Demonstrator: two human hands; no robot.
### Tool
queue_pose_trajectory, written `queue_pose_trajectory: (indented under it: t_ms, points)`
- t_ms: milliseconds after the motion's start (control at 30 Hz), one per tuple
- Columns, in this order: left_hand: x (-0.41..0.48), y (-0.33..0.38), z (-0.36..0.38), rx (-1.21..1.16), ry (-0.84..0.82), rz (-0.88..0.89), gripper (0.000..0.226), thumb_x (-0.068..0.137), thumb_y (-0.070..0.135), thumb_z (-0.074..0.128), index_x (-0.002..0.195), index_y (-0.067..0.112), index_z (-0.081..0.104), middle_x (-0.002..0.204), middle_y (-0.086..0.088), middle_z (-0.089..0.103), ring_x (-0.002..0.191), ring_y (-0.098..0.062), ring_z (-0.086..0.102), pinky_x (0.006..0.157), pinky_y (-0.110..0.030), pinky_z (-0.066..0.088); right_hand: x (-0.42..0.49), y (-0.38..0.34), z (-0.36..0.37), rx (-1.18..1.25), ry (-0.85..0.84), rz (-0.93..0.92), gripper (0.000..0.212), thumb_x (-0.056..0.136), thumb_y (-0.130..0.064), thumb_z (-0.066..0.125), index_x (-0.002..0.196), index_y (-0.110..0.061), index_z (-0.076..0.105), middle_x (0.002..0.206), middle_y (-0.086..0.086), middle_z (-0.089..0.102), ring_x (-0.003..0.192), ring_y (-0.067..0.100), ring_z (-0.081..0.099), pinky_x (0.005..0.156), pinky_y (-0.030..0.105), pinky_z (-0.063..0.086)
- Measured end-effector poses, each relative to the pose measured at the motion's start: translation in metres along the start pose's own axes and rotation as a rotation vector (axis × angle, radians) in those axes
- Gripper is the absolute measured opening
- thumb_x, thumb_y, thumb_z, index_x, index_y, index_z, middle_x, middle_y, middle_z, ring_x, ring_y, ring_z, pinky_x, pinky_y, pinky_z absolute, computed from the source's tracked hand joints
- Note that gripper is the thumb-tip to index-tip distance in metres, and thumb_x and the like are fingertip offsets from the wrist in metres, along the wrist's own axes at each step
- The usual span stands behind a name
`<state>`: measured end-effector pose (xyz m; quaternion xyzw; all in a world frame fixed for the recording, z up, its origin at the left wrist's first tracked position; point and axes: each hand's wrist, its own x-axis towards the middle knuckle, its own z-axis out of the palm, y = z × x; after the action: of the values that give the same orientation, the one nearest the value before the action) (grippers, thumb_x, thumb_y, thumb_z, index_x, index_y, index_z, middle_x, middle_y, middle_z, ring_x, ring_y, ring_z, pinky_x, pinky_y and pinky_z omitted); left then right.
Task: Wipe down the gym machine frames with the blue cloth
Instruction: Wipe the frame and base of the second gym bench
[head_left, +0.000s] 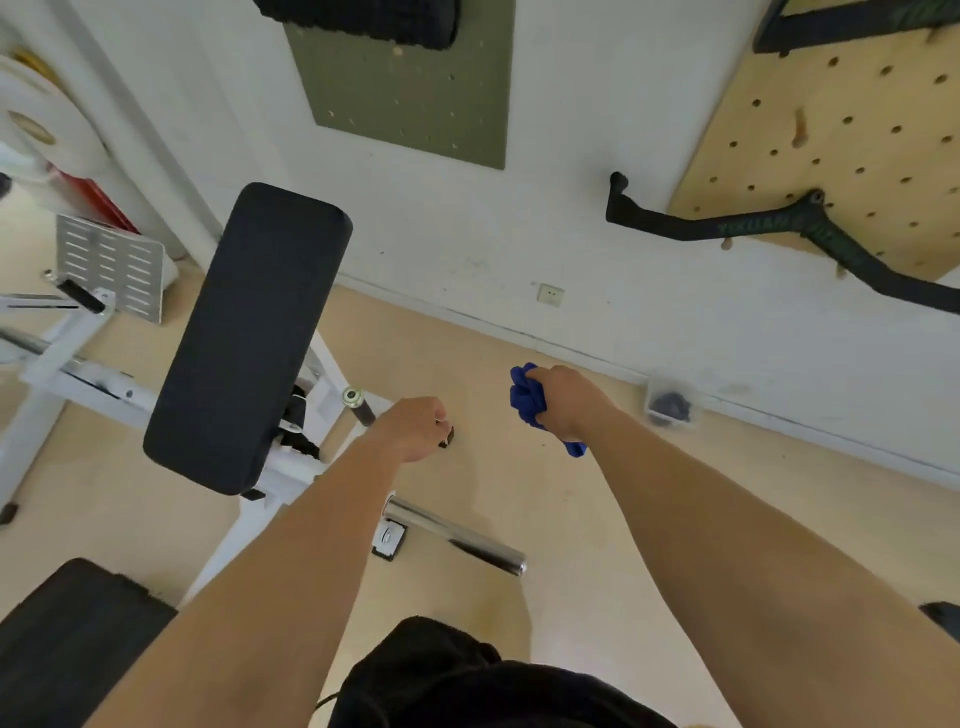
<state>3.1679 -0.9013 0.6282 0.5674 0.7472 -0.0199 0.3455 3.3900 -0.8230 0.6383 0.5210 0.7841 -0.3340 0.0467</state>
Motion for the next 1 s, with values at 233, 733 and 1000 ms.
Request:
queue_pose_trajectory:
  t_ms: [233,733,1000]
  points:
    - [0.038,0.010,-0.013,-0.081,0.023,-0.043,0.038,0.100,0.033,0.043,0.134,0.018,0.052,0.134,-0.004,0.055,0.114,-0.022,0.053,0.089,-0.031,0.039,0.039,0.012,-0.012,0.082,-0.020,-0.192,0.034,0.071,0.010,0.033,0.068,-0.020,0.018,0.079,0.003,0.014,0.058,0.018,0.014,0.058,0.039,0.013]
    - [0.099,0.048,0.008,-0.195,0.114,-0.457,0.034,0.103,0.028,0.038,0.127,0.012,0.056,0.132,-0.003,0.056,0.119,-0.025,0.054,0.103,-0.038,0.043,0.216,0.038,-0.059,-0.173,-0.416,-0.505,0.036,0.074,0.008,0.049,0.079,-0.026,0.039,0.080,-0.004,0.044,0.070,0.021,0.042,0.065,0.034,0.041]
    - [0.118,0.088,0.034,-0.507,0.248,-0.716,0.037,0.100,0.036,0.047,0.133,0.020,0.054,0.134,-0.002,0.057,0.122,-0.025,0.054,0.102,-0.037,0.044,0.279,0.036,-0.085,-0.335,-0.565,-0.655,0.032,0.079,0.016,0.046,0.073,-0.015,0.040,0.077,-0.001,0.046,0.070,0.022,0.048,0.059,0.024,0.038]
